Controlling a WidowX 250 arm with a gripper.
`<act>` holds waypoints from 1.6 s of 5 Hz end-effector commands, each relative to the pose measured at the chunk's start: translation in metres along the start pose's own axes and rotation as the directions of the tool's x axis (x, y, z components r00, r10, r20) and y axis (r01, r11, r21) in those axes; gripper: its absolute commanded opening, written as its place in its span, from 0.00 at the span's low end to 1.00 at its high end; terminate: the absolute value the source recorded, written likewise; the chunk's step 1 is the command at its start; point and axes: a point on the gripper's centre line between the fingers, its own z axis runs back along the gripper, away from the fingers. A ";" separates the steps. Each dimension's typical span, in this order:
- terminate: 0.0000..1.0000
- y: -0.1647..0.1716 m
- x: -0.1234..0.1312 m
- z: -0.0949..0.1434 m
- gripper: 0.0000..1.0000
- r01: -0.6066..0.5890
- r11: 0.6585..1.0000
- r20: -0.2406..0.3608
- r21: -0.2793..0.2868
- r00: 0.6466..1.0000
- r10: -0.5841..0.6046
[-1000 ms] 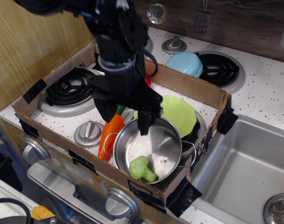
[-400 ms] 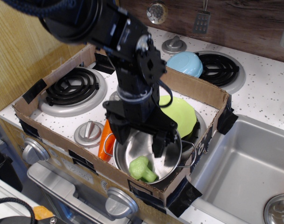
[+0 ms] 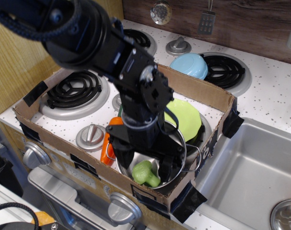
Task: Take broccoli out of pan
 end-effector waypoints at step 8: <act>0.00 0.087 0.103 0.052 0.00 0.042 0.985 0.135 0.169 0.989 -0.065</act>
